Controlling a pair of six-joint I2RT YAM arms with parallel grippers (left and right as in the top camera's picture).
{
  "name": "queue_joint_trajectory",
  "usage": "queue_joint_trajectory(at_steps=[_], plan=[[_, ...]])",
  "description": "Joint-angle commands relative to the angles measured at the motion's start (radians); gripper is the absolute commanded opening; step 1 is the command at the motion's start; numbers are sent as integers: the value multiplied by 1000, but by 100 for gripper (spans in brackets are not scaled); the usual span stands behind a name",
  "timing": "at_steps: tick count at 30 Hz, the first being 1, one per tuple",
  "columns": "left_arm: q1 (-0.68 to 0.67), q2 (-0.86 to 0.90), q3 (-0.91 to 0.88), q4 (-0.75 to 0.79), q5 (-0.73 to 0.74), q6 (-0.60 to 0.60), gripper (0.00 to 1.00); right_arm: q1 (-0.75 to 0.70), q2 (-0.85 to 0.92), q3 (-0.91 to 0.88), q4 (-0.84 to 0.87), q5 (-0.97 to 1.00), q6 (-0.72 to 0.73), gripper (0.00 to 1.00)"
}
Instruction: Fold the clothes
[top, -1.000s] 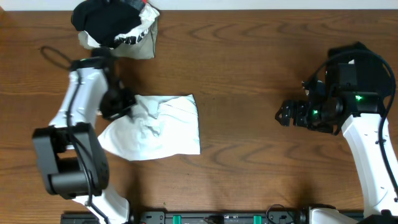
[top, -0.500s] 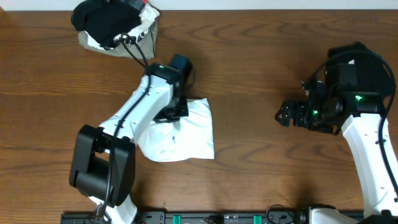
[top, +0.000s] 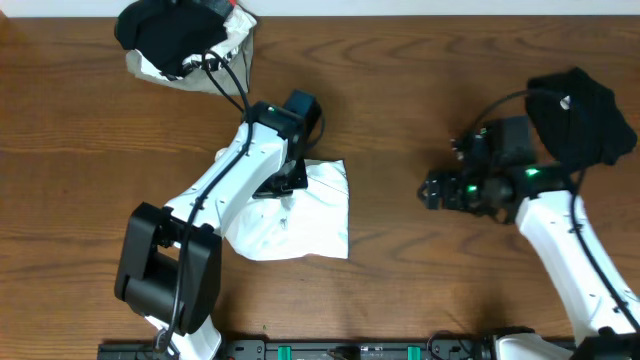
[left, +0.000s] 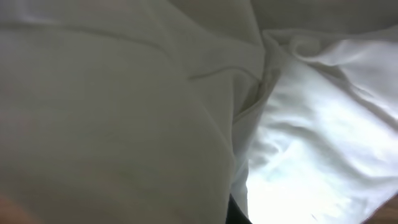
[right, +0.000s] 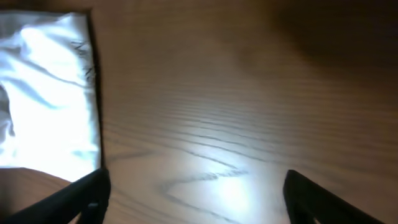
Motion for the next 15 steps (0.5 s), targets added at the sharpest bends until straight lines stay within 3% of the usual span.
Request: queue_joint_trajectory(at_steps=[1,3,5,8,13,15], plan=[[-3,-12,59,-14,-31,-10,6,86,25,-41,61,-30,101,75],[-9,-12,71,-16,-31,-10,6,139,50,-50,107,-30,141,63],[-15,-12,73,-15,-31,-10,6,188,88,-51,152,-30,179,43],[-20,-12,73,-16,-31,-10,6,247,159,-51,219,-30,247,26],[-24,-12,73,-26,-29,-10,6,309,266,-51,316,-62,299,10],[-25,-12,73,-29,-29,-10,6,324,298,-50,354,-93,304,8]])
